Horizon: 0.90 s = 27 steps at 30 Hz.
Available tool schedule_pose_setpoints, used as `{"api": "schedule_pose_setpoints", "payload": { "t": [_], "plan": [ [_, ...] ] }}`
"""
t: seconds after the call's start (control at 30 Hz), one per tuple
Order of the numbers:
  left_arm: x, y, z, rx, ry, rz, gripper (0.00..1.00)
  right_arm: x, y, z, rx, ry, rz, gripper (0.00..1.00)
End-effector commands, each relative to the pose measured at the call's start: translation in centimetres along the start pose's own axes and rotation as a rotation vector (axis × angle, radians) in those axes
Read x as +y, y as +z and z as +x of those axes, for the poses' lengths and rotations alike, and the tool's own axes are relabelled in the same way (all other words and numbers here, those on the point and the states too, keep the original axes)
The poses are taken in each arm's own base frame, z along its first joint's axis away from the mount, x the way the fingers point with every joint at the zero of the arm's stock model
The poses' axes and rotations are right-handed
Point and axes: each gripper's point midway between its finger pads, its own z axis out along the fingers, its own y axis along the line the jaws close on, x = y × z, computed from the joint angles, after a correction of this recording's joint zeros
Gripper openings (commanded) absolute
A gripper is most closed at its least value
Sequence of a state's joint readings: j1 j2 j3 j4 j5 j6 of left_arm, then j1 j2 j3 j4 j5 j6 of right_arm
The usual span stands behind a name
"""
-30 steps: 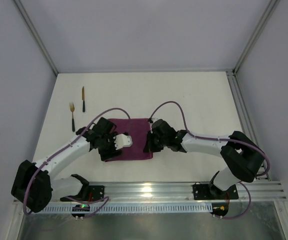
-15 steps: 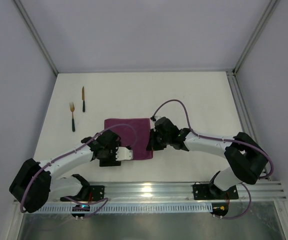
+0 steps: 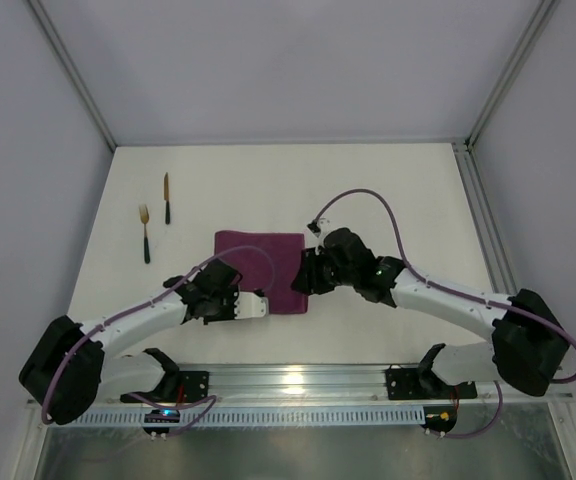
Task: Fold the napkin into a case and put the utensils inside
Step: Pick up the lower triangle-folded napkin from the center of the board.
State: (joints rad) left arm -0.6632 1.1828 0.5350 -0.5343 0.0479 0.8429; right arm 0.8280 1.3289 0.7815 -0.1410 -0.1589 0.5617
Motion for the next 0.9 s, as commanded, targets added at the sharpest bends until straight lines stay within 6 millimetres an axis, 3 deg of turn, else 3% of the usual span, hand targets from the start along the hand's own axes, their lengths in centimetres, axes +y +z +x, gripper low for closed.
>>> {"api": "schedule_pose_setpoints", "payload": {
  "t": [0.0, 0.07, 0.13, 0.2, 0.27, 0.3, 0.4, 0.43, 0.5, 0.63, 0.87],
  "plan": [
    [-1.0, -1.1, -1.2, -0.073, -0.016, 0.061, 0.0, 1.5, -3.3, -4.1, -0.176, -0.159, -0.029, 0.43],
    [-1.7, -1.6, -1.2, -0.069, -0.03, 0.119, 0.0, 1.5, -5.6, -5.9, -0.292, -0.248, 0.001, 0.5],
    [-1.1, -2.2, -1.8, -0.09, -0.048, 0.135, 0.0, 2.7, -7.2, -6.7, -0.378, -0.389, 0.007, 0.69],
    [-1.2, -2.4, -1.5, -0.074, -0.058, 0.161, 0.0, 4.1, -9.5, -7.7, -0.488, -0.502, 0.028, 0.75],
    [-0.4, -2.6, -1.4, -0.06, -0.064, 0.156, 0.0, 5.8, -9.7, -5.8, -0.501, -0.727, 0.002, 0.75],
    [-0.2, -2.8, -1.4, -0.056, -0.066, 0.161, 0.0, 6.7, -9.4, -3.9, -0.491, -0.817, -0.046, 0.75],
    [0.0, -3.2, -1.2, -0.05, -0.08, 0.186, 0.0, 6.2, -7.3, 0.3, -0.413, -1.092, -0.076, 0.76],
    [0.5, -3.3, -1.2, -0.052, -0.088, 0.182, 0.0, 6.8, -6.8, 2.1, -0.394, -1.16, -0.11, 0.76],
    [0.5, -3.1, -1.2, -0.05, -0.094, 0.191, 0.0, 6.0, -4.8, 4.1, -0.363, -1.252, -0.098, 0.77],
    [-0.2, -2.7, -0.9, -0.037, -0.1, 0.222, 0.0, 4.6, -2.5, 5.3, -0.334, -1.261, -0.046, 0.78],
    [-1.3, -1.4, -0.1, -0.011, -0.119, 0.259, 0.03, 3.3, -2.4, 3.4, -0.295, -0.965, -0.07, 0.77]
  ]
}}
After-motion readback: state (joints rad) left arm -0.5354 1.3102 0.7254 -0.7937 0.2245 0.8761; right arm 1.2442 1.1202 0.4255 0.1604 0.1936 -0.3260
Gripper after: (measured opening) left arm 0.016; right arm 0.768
